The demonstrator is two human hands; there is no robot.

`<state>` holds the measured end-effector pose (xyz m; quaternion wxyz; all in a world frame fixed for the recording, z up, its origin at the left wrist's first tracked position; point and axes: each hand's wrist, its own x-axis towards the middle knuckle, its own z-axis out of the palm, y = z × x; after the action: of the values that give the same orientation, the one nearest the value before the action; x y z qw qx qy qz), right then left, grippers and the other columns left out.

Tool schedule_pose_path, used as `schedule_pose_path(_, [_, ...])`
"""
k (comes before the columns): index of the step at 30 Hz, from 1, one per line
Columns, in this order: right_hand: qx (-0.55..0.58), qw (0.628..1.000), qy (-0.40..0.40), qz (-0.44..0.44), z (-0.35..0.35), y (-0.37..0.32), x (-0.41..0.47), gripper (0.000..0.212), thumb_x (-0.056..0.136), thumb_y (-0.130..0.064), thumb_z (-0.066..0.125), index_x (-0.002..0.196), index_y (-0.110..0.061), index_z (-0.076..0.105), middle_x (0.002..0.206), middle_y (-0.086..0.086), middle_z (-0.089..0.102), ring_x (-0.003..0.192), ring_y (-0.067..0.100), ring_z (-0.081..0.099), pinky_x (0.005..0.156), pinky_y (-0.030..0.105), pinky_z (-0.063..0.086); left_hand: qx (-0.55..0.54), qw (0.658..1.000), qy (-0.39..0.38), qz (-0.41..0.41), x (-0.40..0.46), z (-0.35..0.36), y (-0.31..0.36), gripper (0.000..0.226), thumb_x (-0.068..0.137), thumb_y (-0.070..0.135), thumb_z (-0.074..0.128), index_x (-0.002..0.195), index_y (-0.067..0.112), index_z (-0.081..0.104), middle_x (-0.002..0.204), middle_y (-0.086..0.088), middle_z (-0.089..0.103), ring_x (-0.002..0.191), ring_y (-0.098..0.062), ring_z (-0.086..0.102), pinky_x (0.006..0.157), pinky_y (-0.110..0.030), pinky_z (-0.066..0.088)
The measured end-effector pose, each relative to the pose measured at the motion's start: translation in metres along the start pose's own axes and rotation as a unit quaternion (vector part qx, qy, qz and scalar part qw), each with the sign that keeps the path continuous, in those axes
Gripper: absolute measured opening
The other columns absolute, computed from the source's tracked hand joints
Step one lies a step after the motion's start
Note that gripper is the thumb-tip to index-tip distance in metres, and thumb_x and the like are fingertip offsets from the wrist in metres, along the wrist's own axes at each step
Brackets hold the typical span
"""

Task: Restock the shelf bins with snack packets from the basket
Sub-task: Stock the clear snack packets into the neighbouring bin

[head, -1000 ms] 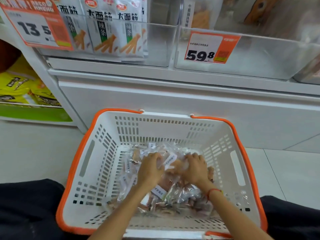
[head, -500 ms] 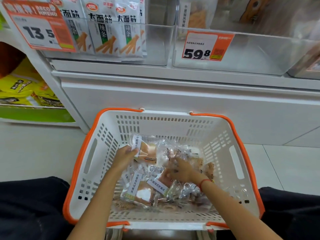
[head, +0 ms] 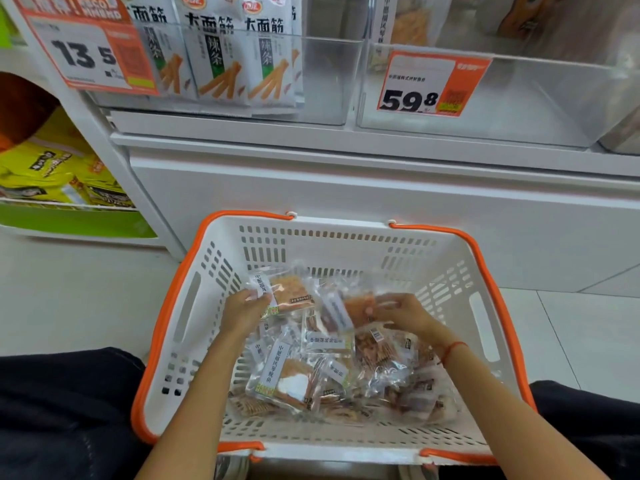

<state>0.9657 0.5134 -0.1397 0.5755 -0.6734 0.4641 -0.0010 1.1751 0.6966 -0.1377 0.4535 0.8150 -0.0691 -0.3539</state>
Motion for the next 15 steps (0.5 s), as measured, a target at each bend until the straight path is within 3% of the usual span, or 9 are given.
schedule_pose_path(2, [0.100, 0.995, -0.006, 0.000, -0.006, -0.011, -0.004, 0.013, 0.087, -0.020, 0.067, 0.097, -0.012, 0.070, 0.104, 0.015, 0.071, 0.092, 0.022, 0.068, 0.083, 0.031, 0.052, 0.000, 1.000, -0.018, 0.017, -0.004, 0.004, 0.002, 0.051, 0.092, 0.020, 0.061, 0.136, -0.001, 0.046, 0.141, -0.015, 0.046, 0.126, -0.028, 0.047, 0.099, -0.035, 0.040])
schedule_pose_path(5, [0.183, 0.979, -0.081, 0.037, 0.002, -0.028, -0.006, 0.018, 0.087, -0.025, 0.066, 0.097, -0.009, 0.069, 0.110, 0.011, 0.069, 0.109, 0.021, 0.064, 0.092, 0.030, 0.051, -0.003, 0.997, -0.077, 0.029, -0.015, 0.014, 0.006, 0.056, 0.094, 0.020, 0.058, 0.143, 0.003, 0.036, 0.148, -0.012, 0.038, 0.131, -0.026, 0.042, 0.101, -0.033, 0.037])
schedule_pose_path(10, [0.029, 0.999, -0.025, -0.011, 0.029, -0.042, -0.003, 0.039, 0.087, -0.033, 0.067, 0.108, -0.001, 0.061, 0.104, 0.002, 0.059, 0.106, 0.021, 0.054, 0.089, 0.029, 0.041, -0.103, 0.979, -0.175, -0.028, -0.028, 0.028, 0.018, 0.051, 0.100, 0.012, 0.043, 0.148, 0.014, 0.026, 0.155, -0.005, 0.023, 0.139, -0.026, 0.030, 0.100, -0.038, 0.044])
schedule_pose_path(13, [0.010, 1.000, -0.014, -0.013, 0.040, -0.039, -0.006, 0.040, 0.093, -0.032, 0.058, 0.120, -0.005, 0.051, 0.120, 0.001, 0.052, 0.111, 0.018, 0.052, 0.089, 0.026, 0.038, -0.147, 0.974, -0.155, -0.075, -0.030, 0.031, 0.020, 0.047, 0.101, 0.011, 0.037, 0.147, 0.014, 0.029, 0.155, -0.004, 0.023, 0.138, -0.028, 0.030, 0.097, -0.042, 0.047])
schedule_pose_path(15, [0.020, 0.999, -0.001, -0.040, 0.048, -0.034, -0.006, 0.031, 0.095, -0.029, 0.055, 0.114, -0.004, 0.054, 0.123, 0.006, 0.059, 0.099, 0.006, 0.059, 0.084, 0.019, 0.044, -0.171, 0.971, -0.145, -0.086, -0.032, 0.034, 0.021, 0.039, 0.101, 0.018, 0.034, 0.139, 0.015, 0.041, 0.149, -0.005, 0.034, 0.129, -0.027, 0.042, 0.092, -0.043, 0.051])
